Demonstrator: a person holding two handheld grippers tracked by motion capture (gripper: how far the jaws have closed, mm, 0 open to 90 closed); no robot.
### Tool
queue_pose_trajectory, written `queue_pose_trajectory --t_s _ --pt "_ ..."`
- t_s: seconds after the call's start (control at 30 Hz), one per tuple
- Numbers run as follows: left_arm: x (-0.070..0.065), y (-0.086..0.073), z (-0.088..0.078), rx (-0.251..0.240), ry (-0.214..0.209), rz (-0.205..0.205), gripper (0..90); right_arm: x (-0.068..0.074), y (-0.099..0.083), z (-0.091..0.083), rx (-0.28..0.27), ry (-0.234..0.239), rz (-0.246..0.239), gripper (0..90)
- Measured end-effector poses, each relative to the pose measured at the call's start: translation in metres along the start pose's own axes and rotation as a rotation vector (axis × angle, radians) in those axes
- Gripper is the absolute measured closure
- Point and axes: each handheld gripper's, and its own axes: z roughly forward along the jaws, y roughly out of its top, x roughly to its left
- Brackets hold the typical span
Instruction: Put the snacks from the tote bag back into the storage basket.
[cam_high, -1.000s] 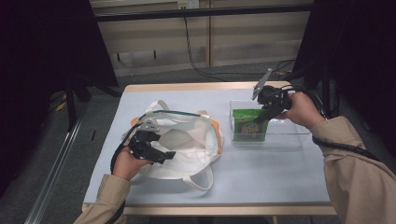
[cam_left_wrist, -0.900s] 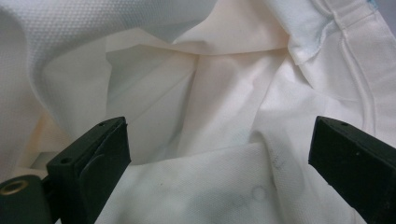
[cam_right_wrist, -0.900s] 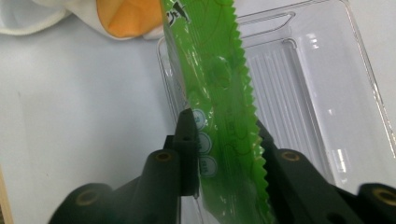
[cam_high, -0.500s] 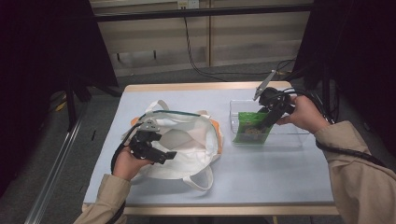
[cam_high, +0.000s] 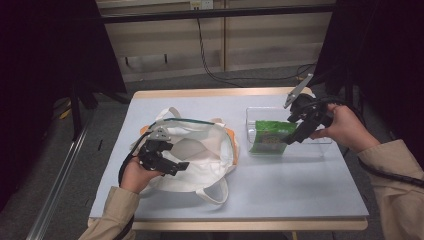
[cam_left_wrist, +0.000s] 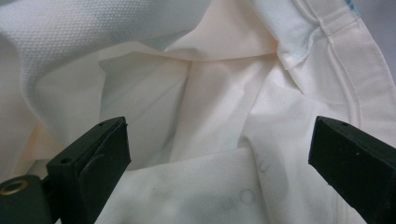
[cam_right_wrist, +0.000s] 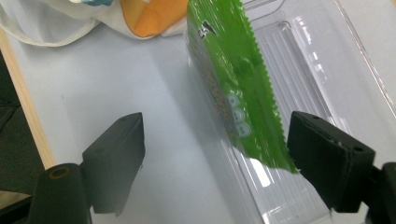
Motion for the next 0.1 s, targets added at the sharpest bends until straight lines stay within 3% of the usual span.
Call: queue_pose_trajectory --t_s 0.1 --pt "0.0001 0.0002 0.0001 -0.002 0.003 -0.001 5.3 0.0014 -0.0072 -0.0042 -0.011 -0.013 0.023 15.2"
